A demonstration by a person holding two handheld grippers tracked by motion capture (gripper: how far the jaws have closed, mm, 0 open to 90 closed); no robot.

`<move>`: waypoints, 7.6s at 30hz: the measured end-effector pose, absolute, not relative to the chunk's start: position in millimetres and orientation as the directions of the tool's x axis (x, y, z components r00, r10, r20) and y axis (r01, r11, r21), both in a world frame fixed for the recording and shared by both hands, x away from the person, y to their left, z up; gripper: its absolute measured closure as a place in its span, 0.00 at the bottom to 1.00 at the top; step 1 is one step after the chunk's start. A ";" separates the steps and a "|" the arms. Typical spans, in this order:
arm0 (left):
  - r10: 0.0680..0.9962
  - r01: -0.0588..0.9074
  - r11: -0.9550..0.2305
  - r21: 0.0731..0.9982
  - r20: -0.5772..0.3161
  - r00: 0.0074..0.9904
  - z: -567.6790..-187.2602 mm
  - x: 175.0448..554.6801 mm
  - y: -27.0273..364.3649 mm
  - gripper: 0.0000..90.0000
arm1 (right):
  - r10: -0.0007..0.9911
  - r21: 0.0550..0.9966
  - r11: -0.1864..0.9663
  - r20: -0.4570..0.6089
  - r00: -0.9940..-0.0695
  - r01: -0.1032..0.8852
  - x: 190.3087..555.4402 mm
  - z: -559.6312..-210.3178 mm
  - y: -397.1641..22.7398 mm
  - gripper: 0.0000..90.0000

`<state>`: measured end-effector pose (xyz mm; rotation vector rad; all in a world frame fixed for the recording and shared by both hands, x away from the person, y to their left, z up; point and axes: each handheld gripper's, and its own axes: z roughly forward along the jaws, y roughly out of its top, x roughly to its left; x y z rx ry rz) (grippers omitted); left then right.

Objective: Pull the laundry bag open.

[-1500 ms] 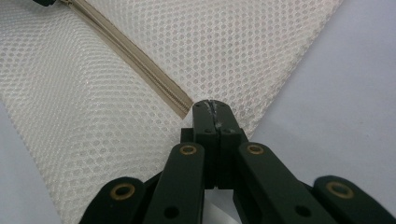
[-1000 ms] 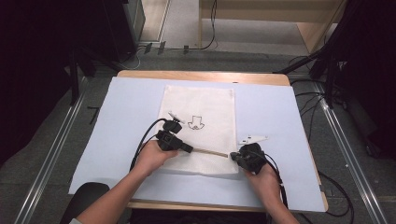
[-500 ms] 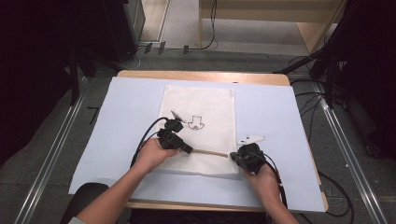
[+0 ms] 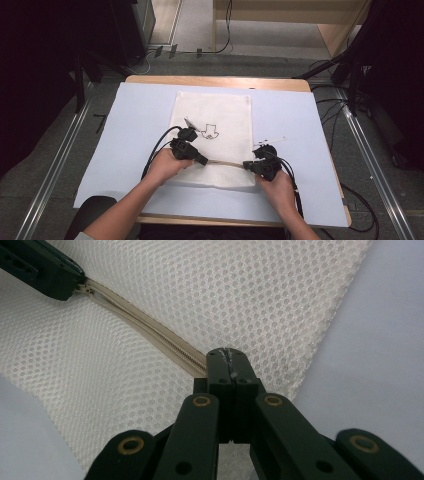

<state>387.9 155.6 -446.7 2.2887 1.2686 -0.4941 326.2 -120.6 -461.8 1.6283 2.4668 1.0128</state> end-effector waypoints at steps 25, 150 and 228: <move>0.733 0.884 -0.412 0.221 -0.496 0.466 -440.0 389.1 213.8 1.00 | 0.828 0.547 0.289 0.269 -0.492 0.785 325.0 -464.0 -125.1 1.00; 0.707 0.785 -0.246 0.569 -0.449 0.547 -417.4 373.9 307.2 0.48 | 0.736 0.733 0.283 0.247 -0.630 0.618 321.5 -447.7 -155.6 0.62; 0.738 0.718 -0.278 0.638 -0.336 0.585 -422.2 354.3 306.5 0.51 | 0.753 0.752 0.278 0.215 -0.622 0.597 342.6 -450.7 -159.0 0.72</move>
